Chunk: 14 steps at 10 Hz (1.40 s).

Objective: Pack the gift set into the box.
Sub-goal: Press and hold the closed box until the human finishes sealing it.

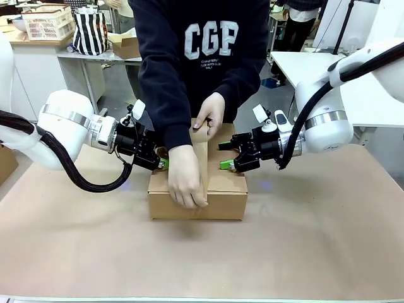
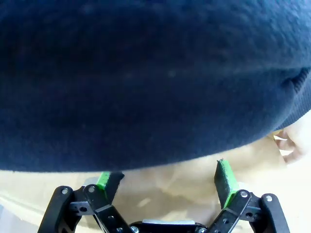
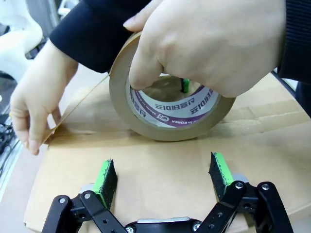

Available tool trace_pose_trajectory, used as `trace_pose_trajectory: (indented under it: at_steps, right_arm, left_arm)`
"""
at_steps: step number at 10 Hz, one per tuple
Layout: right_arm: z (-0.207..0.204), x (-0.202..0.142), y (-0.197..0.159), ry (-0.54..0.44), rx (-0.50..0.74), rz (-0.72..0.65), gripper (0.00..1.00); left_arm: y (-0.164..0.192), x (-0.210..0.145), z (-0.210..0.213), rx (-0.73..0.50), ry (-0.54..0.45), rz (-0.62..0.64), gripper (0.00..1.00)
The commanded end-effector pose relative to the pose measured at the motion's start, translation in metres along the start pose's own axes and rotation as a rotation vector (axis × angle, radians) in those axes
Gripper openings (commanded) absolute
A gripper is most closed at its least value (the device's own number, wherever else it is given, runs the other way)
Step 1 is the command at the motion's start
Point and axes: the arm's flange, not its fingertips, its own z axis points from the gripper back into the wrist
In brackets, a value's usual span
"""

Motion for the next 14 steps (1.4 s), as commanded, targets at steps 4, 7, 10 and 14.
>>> trace_pose_trajectory:
  at_steps: [4, 7, 10, 14]
  right_arm:
    - [0.0, -0.0023, -0.0003, 0.009, -0.005, -0.001, 1.0]
    - [0.0, -0.0023, -0.0003, 0.009, -0.005, -0.001, 1.0]
    - [0.0, -0.0023, -0.0003, 0.009, -0.005, -0.001, 1.0]
    - [0.0, -0.0023, -0.0003, 0.009, -0.005, -0.001, 1.0]
  left_arm:
    - [-0.0031, -0.0046, -0.0011, 0.007, 0.009, -0.009, 1.0]
    - [-0.0031, -0.0046, -0.0011, 0.007, 0.009, -0.009, 1.0]
    - [-0.0031, -0.0046, -0.0011, 0.007, 0.009, -0.009, 1.0]
    - [-0.0031, -0.0046, -0.0011, 0.007, 0.009, -0.009, 1.0]
